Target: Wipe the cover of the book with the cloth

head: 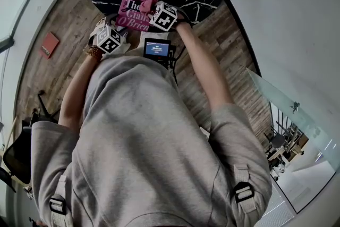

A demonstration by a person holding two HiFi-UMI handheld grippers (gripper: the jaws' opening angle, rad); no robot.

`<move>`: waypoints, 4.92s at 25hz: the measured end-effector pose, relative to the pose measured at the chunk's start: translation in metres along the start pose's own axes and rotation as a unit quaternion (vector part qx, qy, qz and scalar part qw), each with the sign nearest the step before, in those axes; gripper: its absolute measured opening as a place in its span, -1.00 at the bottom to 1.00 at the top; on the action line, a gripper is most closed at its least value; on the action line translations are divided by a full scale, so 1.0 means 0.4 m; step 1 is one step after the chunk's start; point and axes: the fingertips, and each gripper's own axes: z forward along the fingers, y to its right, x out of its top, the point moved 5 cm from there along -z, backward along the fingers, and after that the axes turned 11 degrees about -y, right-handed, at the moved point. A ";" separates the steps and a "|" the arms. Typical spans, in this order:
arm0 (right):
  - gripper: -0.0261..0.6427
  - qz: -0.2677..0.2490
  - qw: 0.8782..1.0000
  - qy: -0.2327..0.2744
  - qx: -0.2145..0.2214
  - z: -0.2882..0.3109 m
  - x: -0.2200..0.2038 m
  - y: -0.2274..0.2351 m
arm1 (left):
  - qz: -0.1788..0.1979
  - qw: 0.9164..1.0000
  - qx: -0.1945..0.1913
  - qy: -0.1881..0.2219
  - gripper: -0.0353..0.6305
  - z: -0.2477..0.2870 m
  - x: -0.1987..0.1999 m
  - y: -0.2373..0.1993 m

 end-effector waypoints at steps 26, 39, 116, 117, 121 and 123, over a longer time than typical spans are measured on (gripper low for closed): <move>-0.63 -0.099 0.989 -0.039 0.102 0.013 0.017 -0.142 | -0.004 1.000 -0.002 0.006 0.06 0.001 0.000 0.000; -0.61 0.024 0.996 0.080 -0.003 -0.115 0.089 0.169 | -0.008 1.000 -0.006 0.012 0.06 -0.003 0.003 0.003; -0.64 -0.007 0.998 -0.030 0.045 0.028 0.144 0.002 | -0.015 1.000 -0.027 -0.001 0.12 0.008 0.009 0.000; -0.64 -0.009 0.998 -0.030 0.048 0.032 0.144 -0.002 | -0.015 1.000 -0.027 -0.001 0.12 0.008 0.009 0.000; -0.64 -0.031 0.997 -0.044 0.048 0.030 0.146 -0.027 | -0.014 1.000 -0.028 0.000 0.12 0.008 0.006 -0.002; -0.64 -0.045 0.996 -0.052 0.049 0.023 0.147 -0.039 | -0.014 1.000 -0.028 0.001 0.12 0.009 0.007 -0.002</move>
